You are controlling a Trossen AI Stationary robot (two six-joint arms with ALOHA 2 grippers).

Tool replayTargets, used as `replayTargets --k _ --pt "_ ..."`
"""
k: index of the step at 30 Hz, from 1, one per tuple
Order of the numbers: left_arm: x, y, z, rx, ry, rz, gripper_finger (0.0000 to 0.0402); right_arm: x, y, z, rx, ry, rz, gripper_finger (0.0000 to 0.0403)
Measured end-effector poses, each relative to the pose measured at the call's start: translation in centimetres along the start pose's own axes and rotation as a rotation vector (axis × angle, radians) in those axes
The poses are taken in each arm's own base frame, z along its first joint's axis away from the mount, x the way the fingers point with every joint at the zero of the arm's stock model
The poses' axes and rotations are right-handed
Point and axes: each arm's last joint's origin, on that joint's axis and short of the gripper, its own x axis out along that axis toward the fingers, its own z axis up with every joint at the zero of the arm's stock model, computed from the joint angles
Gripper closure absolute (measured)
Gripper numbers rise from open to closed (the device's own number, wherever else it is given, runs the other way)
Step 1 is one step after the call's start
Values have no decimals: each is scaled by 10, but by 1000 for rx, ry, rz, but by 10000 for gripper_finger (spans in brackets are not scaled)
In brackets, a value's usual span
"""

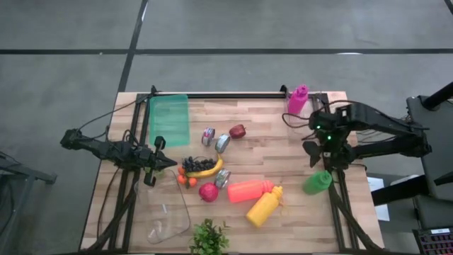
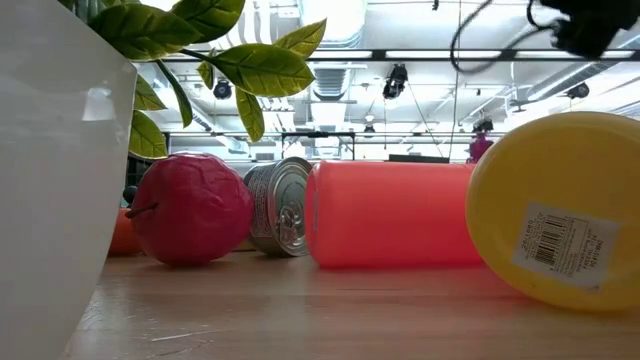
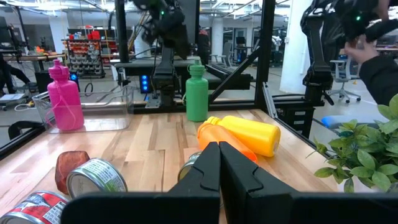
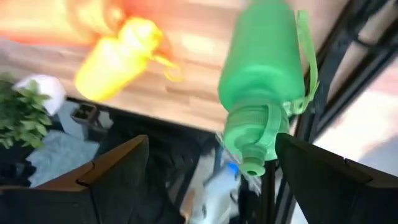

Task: Pick & Place Food Item
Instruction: Put the green tumbler bottle into the top right transparent bin

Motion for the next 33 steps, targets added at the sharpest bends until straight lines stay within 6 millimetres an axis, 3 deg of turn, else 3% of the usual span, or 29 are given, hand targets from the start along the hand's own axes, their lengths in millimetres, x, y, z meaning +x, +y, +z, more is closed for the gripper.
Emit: replayTargets --k 10,26,33 --pt "0 0 0 0 0 0 402 -27 3 -23 -228 -241 32 54" --pt "0 0 0 0 0 0 402 2 43 -43 -538 -436 -221 54" --pt "0 0 0 0 0 0 402 7 44 -64 -645 -509 -229 54"
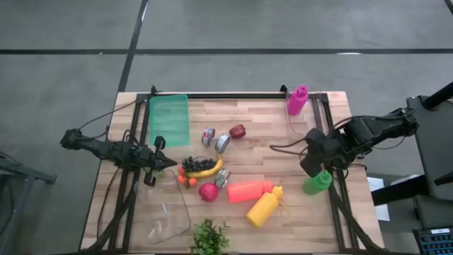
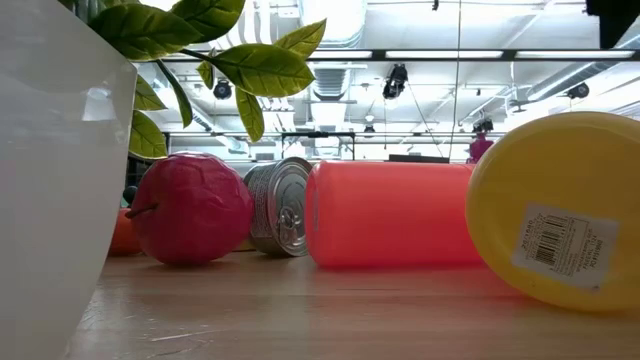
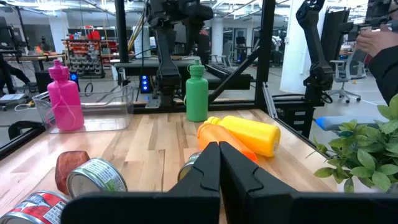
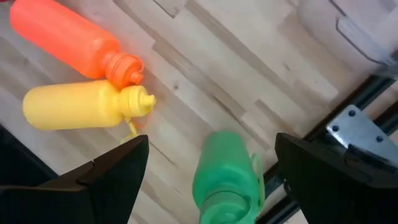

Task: Pick & Place Food Item
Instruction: Put the green tumbler bottle into the top right transparent bin

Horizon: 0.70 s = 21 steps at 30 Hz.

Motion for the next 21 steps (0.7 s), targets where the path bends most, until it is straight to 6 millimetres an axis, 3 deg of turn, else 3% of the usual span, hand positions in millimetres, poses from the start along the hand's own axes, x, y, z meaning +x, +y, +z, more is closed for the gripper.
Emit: replayTargets --k 9,21 --pt "0 0 0 0 0 0 402 0 5 -23 36 20 10 55" --pt "0 0 0 0 0 0 402 4 8 -50 -95 82 5 55"
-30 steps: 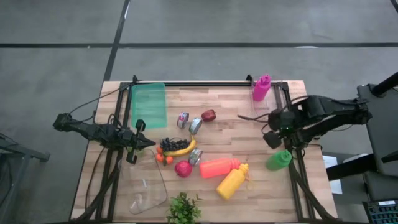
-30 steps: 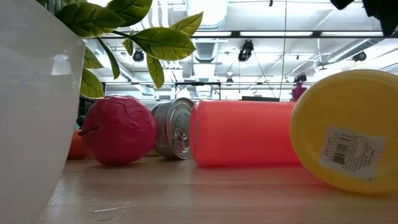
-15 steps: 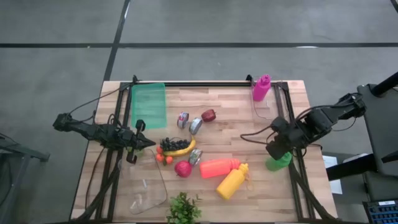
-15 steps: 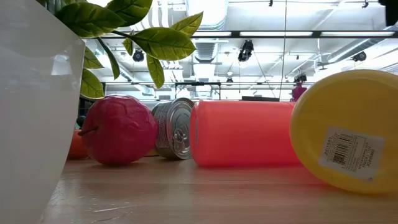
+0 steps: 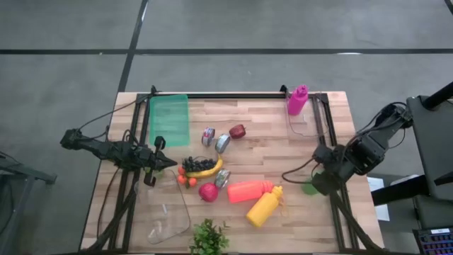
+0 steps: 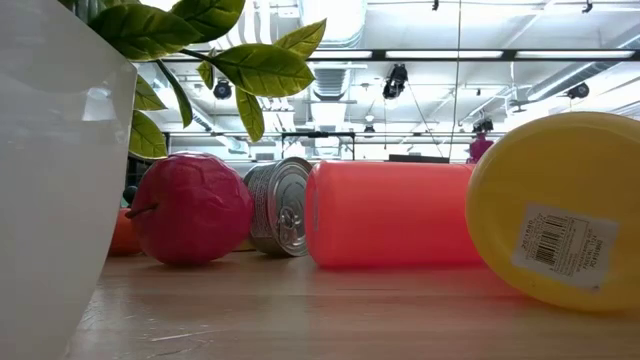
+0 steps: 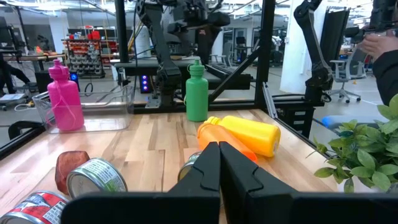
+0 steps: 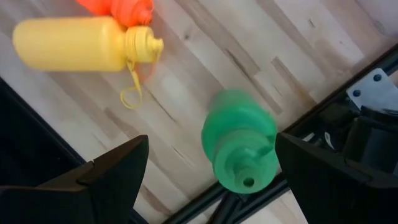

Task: Pick & Place Food Item
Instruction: Put the green tumbler bottle into the top right transparent bin

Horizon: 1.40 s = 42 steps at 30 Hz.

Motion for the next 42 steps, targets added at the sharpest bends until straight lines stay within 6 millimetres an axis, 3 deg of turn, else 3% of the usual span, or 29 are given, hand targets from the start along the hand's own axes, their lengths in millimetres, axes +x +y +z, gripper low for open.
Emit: replayTargets --k 7,16,27,42 --pt "0 0 0 0 1 0 402 0 -5 -5 2 -4 8 55" --pt "0 0 0 0 0 0 402 24 -12 -13 -10 134 -80 55" --pt "0 0 0 0 0 0 402 45 -19 -19 -47 130 -164 55" --pt "0 0 0 0 1 0 402 46 -18 -18 -51 63 -154 55"
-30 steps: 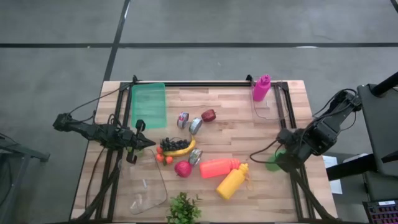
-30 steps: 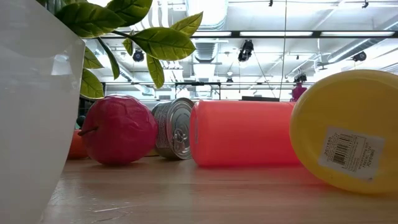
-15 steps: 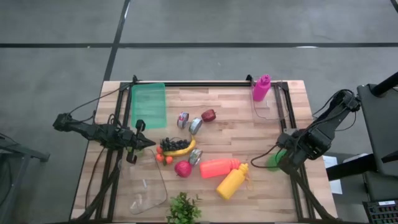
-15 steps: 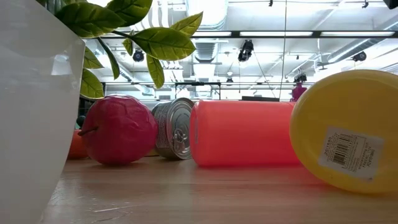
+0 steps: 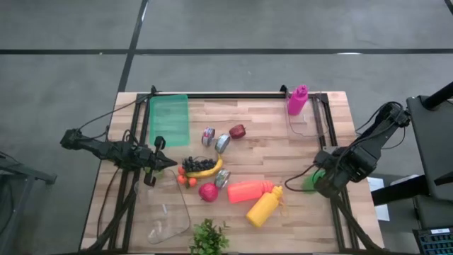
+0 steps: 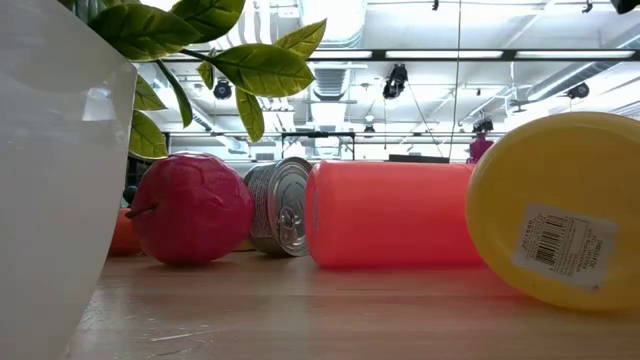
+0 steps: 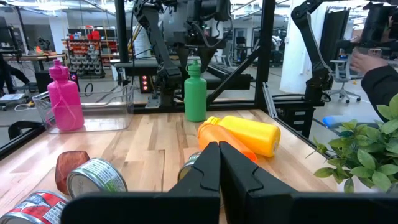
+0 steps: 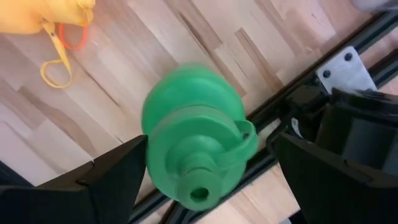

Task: Pick & Place Food Item
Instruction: Put the green tumbler bottle into the top right transparent bin

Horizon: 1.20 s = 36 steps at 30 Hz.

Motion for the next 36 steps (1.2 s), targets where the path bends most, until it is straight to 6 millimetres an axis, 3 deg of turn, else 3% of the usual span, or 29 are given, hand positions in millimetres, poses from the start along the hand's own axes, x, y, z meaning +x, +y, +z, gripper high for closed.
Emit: replayTargets --k 12,27,36 --pt "0 0 0 0 0 0 402 1 2 0 1 -1 13 61" --pt "0 0 0 0 -1 0 402 1 2 0 1 -1 12 195" --pt "0 0 0 0 0 0 402 1 2 0 1 -1 13 169"
